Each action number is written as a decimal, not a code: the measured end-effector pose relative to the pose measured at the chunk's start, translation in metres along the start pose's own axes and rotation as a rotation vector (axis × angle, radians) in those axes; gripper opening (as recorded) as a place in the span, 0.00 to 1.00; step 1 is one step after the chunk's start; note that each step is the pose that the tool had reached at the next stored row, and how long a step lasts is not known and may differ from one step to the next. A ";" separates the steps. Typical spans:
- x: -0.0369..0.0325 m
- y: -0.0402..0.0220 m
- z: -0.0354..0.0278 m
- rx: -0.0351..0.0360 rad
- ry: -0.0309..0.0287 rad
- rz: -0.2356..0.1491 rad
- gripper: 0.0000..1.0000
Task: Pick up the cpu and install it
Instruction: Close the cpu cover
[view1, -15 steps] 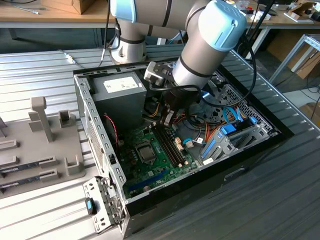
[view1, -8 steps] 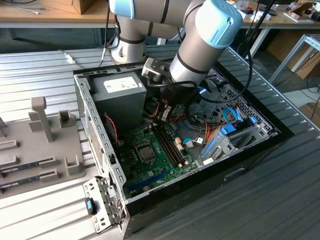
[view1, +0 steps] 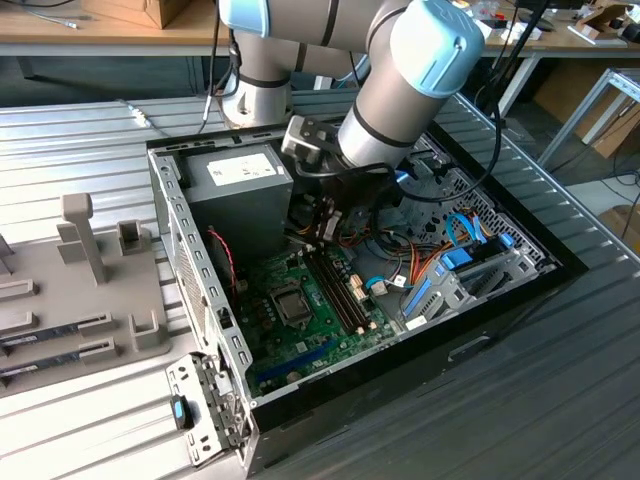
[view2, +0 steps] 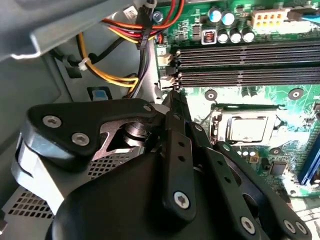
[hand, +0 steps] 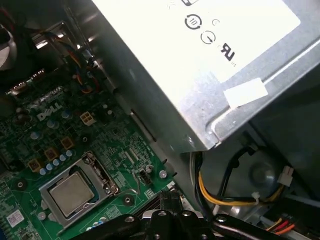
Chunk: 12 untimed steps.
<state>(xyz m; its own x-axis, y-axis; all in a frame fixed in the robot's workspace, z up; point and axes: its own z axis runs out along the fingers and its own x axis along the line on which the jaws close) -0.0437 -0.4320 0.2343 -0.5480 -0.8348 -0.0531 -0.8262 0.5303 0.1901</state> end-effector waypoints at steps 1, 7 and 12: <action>-0.0002 0.0001 0.0003 -0.0025 -0.0022 -0.007 0.11; 0.0017 0.0052 0.0022 -0.0205 -0.0218 -0.039 0.11; 0.0026 0.0065 0.0024 -0.0279 -0.0049 -0.131 0.11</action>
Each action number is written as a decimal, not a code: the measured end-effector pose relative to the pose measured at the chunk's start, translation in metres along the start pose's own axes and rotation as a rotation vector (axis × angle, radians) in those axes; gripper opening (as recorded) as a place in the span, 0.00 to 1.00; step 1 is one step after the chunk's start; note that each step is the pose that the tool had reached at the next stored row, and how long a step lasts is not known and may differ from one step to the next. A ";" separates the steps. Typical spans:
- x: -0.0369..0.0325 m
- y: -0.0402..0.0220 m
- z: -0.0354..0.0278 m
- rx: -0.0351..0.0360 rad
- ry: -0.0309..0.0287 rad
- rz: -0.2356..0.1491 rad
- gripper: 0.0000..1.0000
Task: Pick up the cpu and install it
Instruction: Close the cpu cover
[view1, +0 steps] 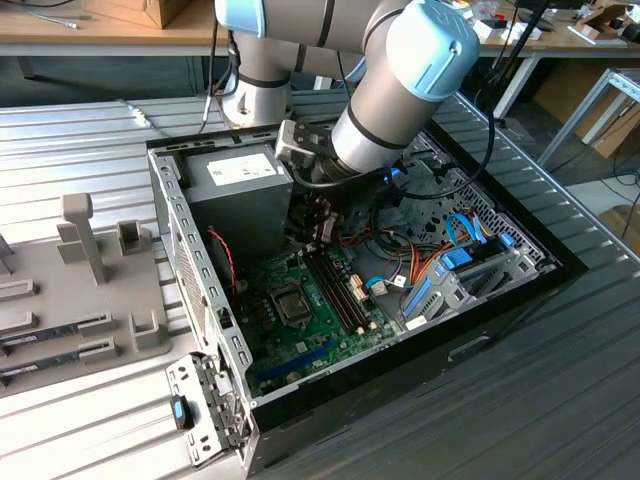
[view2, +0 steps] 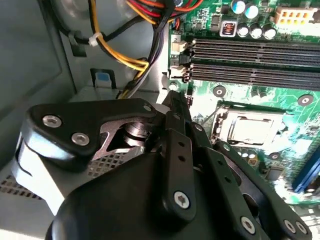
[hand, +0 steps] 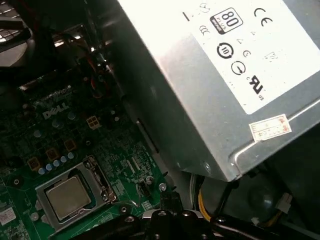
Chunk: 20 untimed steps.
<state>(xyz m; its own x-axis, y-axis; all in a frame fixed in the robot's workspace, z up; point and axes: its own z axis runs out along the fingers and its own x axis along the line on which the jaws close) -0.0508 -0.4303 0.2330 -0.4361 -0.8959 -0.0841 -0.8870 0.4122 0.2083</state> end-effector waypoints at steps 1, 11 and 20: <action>0.0000 0.0000 0.0000 -0.0027 0.0048 -0.026 0.11; -0.0004 0.0001 0.0008 -0.0274 0.0288 -0.226 0.11; 0.0005 0.0016 0.0010 -0.0484 0.0173 -0.333 0.11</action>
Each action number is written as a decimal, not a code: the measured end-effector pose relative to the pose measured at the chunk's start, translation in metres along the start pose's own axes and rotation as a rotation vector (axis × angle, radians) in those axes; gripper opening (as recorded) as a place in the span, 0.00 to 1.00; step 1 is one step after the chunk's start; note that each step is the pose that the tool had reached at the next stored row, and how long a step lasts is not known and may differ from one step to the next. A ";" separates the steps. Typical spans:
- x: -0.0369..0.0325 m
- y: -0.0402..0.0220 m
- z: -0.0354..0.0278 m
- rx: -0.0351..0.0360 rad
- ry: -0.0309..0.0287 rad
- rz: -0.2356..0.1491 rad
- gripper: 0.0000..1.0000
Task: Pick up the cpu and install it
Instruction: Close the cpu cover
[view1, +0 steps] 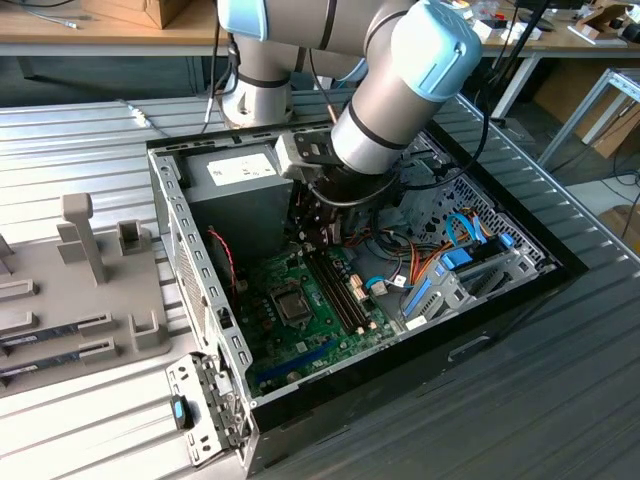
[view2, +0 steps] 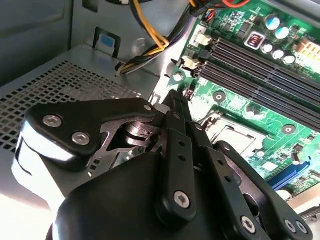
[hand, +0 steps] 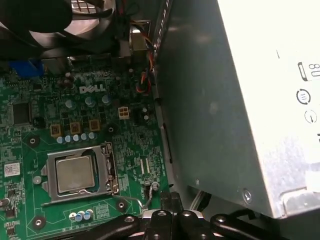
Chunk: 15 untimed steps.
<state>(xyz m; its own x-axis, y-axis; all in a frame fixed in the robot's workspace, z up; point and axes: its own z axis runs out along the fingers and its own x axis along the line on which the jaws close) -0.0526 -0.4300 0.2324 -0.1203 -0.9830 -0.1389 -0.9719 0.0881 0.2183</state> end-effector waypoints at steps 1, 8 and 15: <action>0.0012 0.0012 0.0001 0.0005 -0.0007 -0.002 0.11; 0.0086 0.0050 -0.0002 0.0032 0.0015 -0.015 0.11; 0.0126 0.0051 -0.0014 0.0015 0.0060 -0.028 0.11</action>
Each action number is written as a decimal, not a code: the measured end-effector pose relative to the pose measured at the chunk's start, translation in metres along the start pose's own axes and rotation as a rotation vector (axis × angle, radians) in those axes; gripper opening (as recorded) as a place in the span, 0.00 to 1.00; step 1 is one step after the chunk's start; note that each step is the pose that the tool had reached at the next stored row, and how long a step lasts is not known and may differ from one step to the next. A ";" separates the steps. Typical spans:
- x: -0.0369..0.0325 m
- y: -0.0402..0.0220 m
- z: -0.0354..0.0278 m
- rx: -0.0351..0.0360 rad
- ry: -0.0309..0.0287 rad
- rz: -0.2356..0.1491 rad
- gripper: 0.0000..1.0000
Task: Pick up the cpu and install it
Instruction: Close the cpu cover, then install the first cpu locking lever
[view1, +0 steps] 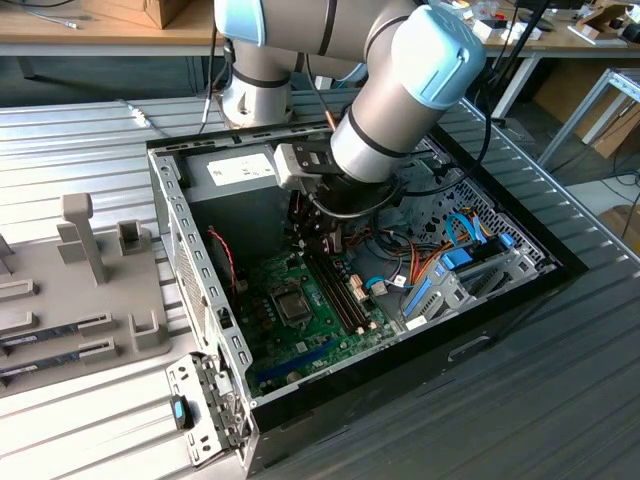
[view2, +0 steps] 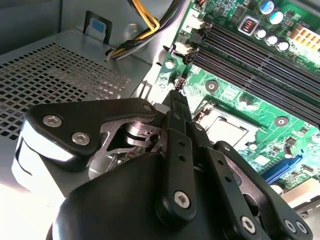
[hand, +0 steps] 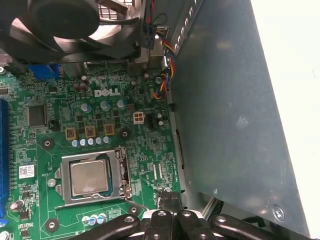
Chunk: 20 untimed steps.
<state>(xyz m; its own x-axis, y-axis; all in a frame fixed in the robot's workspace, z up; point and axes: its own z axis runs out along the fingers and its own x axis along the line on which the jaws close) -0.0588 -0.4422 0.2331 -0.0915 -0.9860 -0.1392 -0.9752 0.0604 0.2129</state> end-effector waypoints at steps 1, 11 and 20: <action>0.0000 0.0001 -0.0005 -0.0003 0.0017 -0.003 0.11; 0.0007 0.0019 -0.0073 -0.0022 0.0164 -0.020 0.11; 0.0073 0.0033 -0.0106 -0.0017 0.0357 -0.024 0.11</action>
<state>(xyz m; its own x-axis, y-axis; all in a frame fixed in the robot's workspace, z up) -0.0605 -0.4509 0.2430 -0.0609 -0.9921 -0.1097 -0.9767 0.0365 0.2115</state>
